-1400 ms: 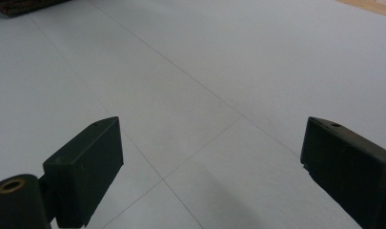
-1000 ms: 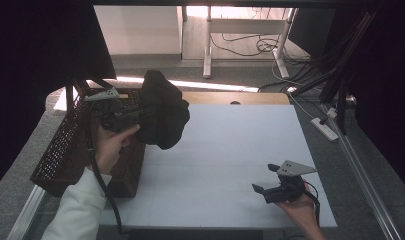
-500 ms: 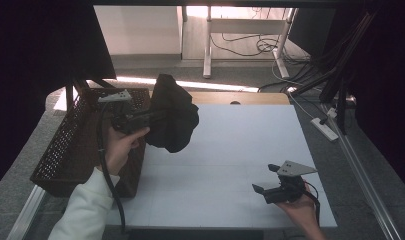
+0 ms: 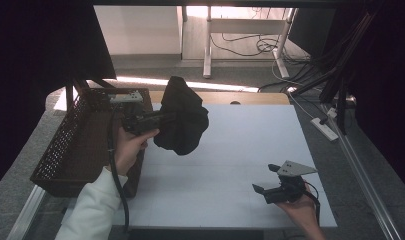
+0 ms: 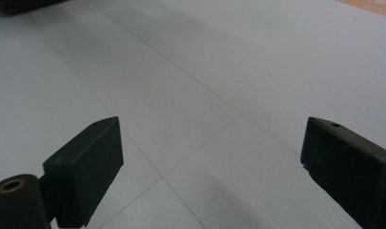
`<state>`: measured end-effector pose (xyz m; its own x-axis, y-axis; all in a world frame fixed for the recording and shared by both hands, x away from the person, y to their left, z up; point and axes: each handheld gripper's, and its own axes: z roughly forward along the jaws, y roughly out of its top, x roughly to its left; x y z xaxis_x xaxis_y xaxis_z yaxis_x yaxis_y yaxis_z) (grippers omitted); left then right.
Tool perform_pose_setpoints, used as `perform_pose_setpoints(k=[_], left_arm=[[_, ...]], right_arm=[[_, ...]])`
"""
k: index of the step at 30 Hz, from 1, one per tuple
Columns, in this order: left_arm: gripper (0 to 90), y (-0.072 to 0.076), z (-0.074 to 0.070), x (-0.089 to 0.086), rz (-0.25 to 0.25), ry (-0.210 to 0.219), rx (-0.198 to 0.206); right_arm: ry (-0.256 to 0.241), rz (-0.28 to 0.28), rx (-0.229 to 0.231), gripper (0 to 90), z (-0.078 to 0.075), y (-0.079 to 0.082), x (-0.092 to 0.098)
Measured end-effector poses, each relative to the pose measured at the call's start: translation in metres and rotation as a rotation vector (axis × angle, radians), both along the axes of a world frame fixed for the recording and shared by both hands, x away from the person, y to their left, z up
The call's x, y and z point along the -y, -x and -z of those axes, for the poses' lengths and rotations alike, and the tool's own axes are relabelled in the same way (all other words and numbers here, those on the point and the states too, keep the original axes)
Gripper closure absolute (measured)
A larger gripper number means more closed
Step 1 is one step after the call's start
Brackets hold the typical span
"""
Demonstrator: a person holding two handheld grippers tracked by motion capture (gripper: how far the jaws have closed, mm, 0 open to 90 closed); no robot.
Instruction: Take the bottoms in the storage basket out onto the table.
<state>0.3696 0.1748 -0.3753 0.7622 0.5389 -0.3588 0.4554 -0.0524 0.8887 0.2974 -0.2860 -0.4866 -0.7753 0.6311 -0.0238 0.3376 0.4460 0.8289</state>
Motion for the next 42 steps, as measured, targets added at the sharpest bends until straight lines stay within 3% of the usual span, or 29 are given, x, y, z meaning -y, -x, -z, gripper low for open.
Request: perform_pose_setpoints(k=[19,42], left_arm=[[77.0,-0.002,0.015,0.031,0.053,-0.063,-0.024],[76.9,-0.008,0.041,0.056,0.091,-0.119,-0.078]], right_arm=[[0.000,0.002,-0.002,7.2,0.000,0.000,0.000],[0.000,0.001,-0.004,7.2,0.000,0.000,0.001]])
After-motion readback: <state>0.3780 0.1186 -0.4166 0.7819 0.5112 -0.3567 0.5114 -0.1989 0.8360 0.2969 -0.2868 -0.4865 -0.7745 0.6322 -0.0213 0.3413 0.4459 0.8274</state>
